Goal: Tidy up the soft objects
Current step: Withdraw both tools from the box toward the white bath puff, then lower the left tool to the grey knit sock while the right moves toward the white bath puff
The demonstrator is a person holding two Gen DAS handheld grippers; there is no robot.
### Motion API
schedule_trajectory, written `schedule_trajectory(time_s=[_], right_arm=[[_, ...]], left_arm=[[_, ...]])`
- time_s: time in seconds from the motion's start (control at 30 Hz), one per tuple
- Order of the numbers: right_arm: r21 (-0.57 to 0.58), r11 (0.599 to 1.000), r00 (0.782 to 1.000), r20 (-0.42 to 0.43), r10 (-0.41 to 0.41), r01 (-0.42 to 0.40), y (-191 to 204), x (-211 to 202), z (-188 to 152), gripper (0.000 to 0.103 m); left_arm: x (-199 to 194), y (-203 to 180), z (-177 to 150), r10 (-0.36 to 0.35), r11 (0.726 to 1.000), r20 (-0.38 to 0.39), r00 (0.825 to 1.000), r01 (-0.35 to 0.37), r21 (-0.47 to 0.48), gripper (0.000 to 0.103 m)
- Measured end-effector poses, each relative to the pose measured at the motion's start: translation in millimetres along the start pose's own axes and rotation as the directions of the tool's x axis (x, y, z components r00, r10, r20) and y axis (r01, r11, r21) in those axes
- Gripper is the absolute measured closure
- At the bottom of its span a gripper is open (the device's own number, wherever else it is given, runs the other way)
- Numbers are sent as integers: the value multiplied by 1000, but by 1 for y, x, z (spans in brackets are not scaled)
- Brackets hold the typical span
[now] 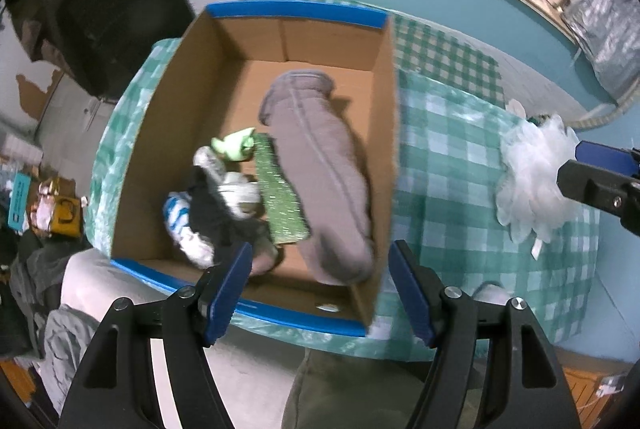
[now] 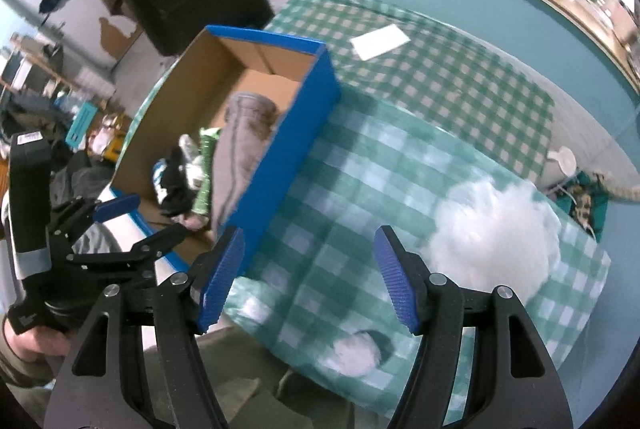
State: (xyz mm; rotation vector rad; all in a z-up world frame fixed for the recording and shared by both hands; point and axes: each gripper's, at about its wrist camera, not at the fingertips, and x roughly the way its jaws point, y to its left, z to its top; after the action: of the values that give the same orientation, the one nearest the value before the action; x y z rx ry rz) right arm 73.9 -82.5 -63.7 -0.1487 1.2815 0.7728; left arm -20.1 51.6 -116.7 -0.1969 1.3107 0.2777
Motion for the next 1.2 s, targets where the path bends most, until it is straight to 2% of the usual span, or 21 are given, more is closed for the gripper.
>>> schedule_trajectory(time_s=[0.53,0.77,1.07,1.2], right_arm=[[133,991,999,29,-33,29,-70,-28,-52,36],[192,981,999,31,-42,35,-101,-36,-74,35],[239,969,998,1,-70,68,-130,-25,-100,35],[253,963,996,-27,-88,92,-141,-13,-117,35]], left_arm=[[-5,-83,-8,-35,987,-3,999,35,157,23],[10,-119,-19,-74,969,-68,995,88,230,22],[34,-157,-39,-71,950,-139,988,109,292,21],[43,-169,-49,-66,943,-149,987,111,314,14]])
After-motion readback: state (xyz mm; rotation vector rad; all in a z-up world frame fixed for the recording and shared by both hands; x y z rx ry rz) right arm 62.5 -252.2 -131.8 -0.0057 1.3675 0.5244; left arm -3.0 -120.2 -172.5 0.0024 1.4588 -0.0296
